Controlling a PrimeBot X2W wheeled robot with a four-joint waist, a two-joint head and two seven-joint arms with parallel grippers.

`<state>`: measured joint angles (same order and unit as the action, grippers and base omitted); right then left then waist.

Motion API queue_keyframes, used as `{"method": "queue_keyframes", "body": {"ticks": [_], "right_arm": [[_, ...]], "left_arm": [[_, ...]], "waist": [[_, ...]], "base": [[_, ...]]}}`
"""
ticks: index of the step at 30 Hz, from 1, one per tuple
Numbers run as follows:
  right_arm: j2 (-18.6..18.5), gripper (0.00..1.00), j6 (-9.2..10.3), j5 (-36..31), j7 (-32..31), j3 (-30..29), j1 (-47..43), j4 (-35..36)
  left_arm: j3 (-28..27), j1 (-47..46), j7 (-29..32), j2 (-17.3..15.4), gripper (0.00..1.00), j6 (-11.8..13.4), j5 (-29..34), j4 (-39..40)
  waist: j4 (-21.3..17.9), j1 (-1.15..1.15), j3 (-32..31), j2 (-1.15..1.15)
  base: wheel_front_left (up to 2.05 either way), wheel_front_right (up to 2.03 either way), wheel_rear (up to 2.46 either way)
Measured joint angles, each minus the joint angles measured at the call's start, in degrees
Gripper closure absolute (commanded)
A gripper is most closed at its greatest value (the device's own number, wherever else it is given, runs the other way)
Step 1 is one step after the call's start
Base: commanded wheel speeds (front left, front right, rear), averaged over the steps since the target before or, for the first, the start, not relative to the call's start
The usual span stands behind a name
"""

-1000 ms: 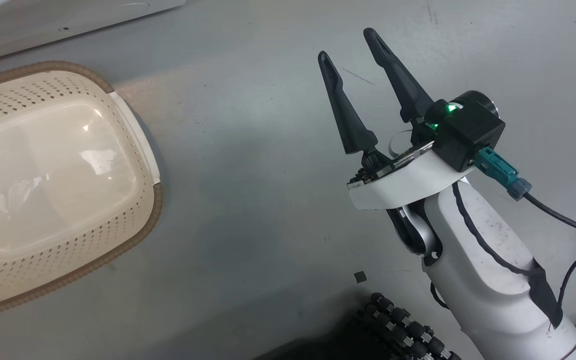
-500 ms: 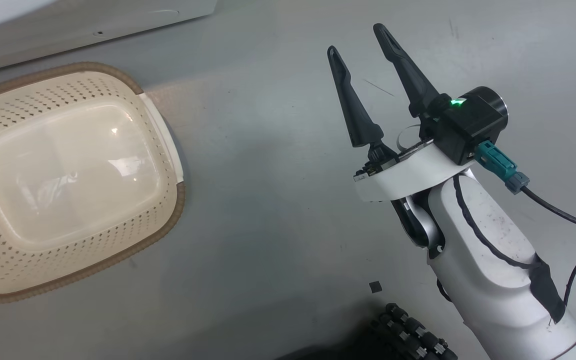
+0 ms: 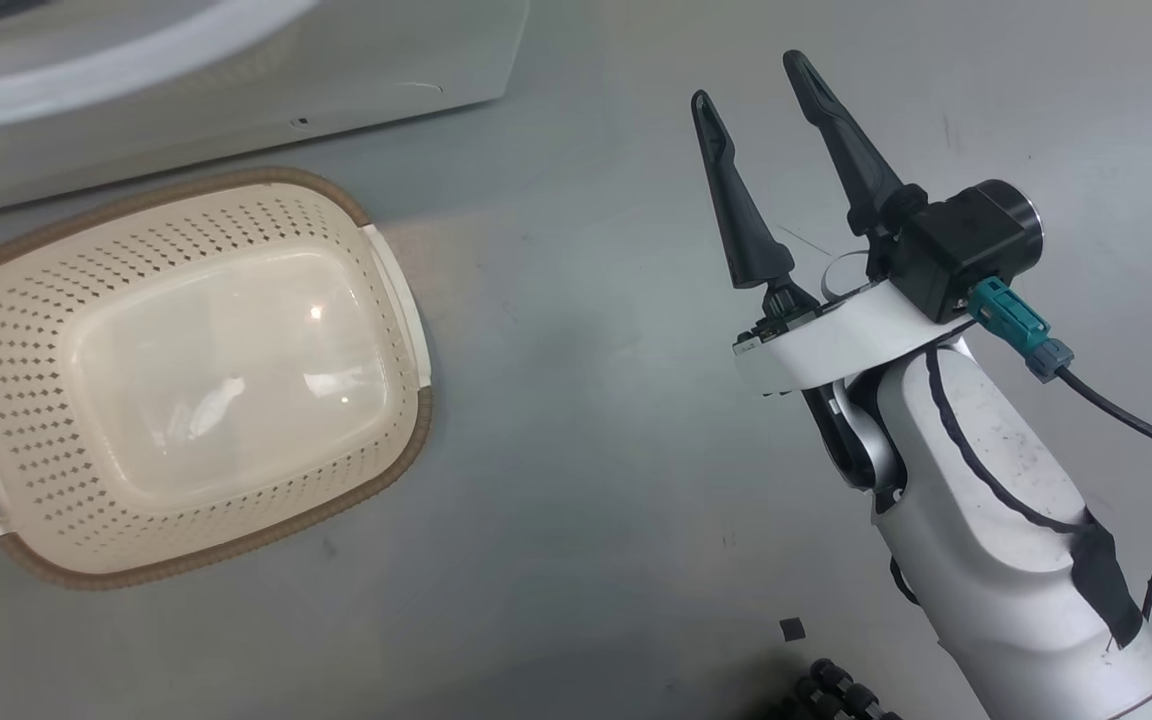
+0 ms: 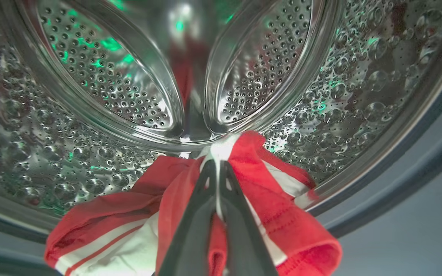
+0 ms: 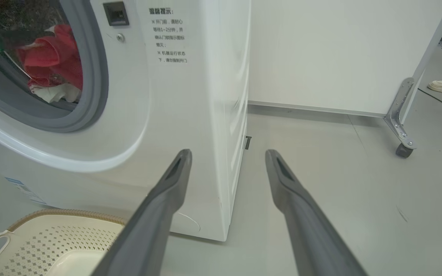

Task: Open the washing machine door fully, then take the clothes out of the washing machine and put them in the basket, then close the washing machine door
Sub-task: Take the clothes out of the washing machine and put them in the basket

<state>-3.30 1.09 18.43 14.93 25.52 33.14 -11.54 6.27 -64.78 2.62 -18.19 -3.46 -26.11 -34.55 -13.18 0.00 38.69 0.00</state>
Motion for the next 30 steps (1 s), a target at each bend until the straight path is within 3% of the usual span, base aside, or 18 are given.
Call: {"method": "queue_keyframes", "body": {"ticks": [14,30], "right_arm": [[-0.02,0.0,-0.53,-0.41,0.0,-1.72,-5.43,-2.01],[-0.05,0.0,-0.6,-0.41,0.0,-4.92,-11.6,-3.24]], "left_arm": [[0.67,12.38,-10.34,2.68,1.0,-0.24,0.53,4.54],[-0.04,19.78,-16.0,3.63,1.0,3.76,3.41,18.04]], "waist": [[3.01,0.0,-9.15,0.0],[6.39,0.0,-18.64,0.0]], "base": [[0.0,0.0,0.0],[0.0,0.0,0.0]]}}
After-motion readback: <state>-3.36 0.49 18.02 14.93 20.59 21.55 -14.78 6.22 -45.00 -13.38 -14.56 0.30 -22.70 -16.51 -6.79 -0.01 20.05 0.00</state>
